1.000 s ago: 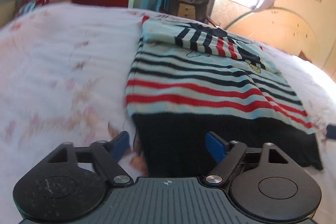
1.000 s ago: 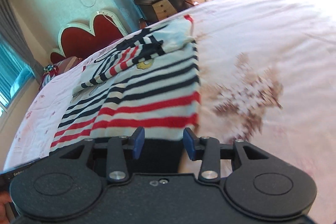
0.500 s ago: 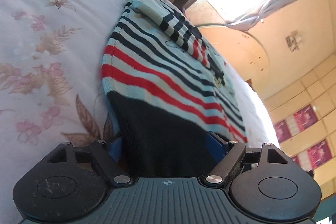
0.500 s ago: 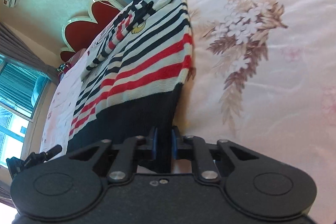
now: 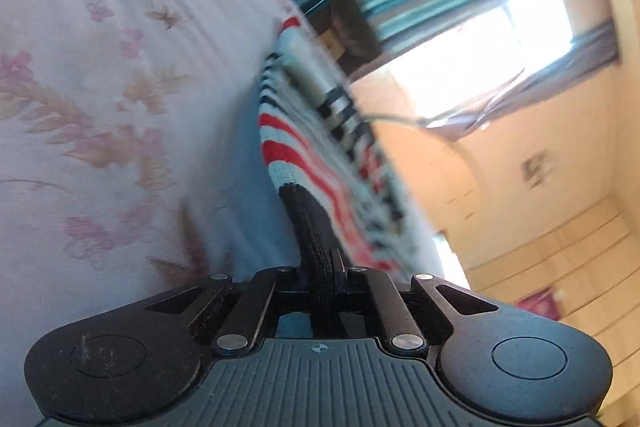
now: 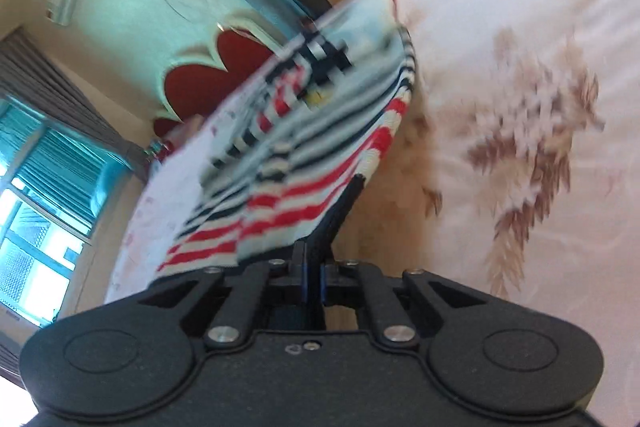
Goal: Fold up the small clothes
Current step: 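Grasp the black hem with both tools and fold it up over the body, then lay the hem down onto the folded sweater and open both tools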
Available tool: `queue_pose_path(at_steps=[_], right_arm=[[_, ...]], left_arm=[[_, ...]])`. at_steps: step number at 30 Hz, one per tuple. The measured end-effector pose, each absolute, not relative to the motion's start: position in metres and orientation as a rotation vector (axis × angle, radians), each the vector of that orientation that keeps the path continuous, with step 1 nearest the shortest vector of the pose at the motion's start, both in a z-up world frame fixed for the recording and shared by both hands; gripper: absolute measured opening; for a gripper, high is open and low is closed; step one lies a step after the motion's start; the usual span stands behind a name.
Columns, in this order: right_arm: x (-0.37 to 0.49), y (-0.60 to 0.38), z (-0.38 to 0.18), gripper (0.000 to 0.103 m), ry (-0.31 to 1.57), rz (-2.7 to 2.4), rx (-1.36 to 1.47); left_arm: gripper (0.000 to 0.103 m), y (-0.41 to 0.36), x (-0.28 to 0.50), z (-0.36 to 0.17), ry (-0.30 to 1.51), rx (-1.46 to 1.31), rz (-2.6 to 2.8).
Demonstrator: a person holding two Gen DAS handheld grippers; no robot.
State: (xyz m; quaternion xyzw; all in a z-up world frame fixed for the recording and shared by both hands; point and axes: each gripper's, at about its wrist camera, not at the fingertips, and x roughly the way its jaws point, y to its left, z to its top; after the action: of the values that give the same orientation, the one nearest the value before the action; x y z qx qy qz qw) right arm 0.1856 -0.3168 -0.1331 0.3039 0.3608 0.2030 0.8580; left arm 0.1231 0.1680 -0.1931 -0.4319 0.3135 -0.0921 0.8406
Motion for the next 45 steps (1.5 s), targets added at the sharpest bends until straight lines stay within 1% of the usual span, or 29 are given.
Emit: queue_pose_path(at_steps=[1, 4, 8, 11, 17, 24, 28, 32, 36, 42, 44, 45], right_arm=[[0.186, -0.321, -0.134, 0.006, 0.761, 0.402, 0.625], [0.202, -0.324, -0.163, 0.005, 0.927, 0.302, 0.583], [0.193, -0.332, -0.152, 0.006, 0.868, 0.322, 0.676], [0.193, -0.334, -0.135, 0.006, 0.835, 0.336, 0.653], [0.221, -0.334, -0.100, 0.006, 0.786, 0.356, 0.597], [0.280, -0.334, -0.050, 0.006, 0.698, 0.365, 0.611], [0.330, -0.336, -0.034, 0.006, 0.670, 0.355, 0.673], [0.388, -0.334, -0.034, 0.006, 0.682, 0.333, 0.721], [0.449, -0.329, -0.045, 0.006, 0.706, 0.308, 0.737], [0.535, -0.326, -0.091, 0.006, 0.768, 0.255, 0.818], [0.556, -0.323, -0.109, 0.006, 0.801, 0.240, 0.818], [0.565, -0.322, -0.118, 0.009, 0.816, 0.239, 0.817]], left_arm=[[0.005, 0.165, 0.129, -0.200, 0.722, -0.874, -0.167], [0.005, 0.162, 0.133, -0.207, 0.706, -0.934, -0.162], [0.005, 0.164, 0.125, -0.196, 0.633, -0.992, -0.189], [0.005, 0.168, 0.126, -0.184, 0.594, -1.013, -0.192], [0.005, 0.172, 0.150, -0.151, 0.584, -1.008, -0.188], [0.005, 0.178, 0.225, -0.099, 0.531, -0.949, -0.207], [0.005, 0.185, 0.280, -0.083, 0.529, -0.931, -0.207], [0.005, 0.189, 0.338, -0.084, 0.558, -0.918, -0.203], [0.005, 0.192, 0.397, -0.098, 0.603, -0.896, -0.192], [0.005, 0.198, 0.479, -0.139, 0.681, -0.878, -0.158], [0.006, 0.199, 0.496, -0.151, 0.673, -0.880, -0.189], [0.006, 0.199, 0.502, -0.155, 0.652, -0.876, -0.217]])
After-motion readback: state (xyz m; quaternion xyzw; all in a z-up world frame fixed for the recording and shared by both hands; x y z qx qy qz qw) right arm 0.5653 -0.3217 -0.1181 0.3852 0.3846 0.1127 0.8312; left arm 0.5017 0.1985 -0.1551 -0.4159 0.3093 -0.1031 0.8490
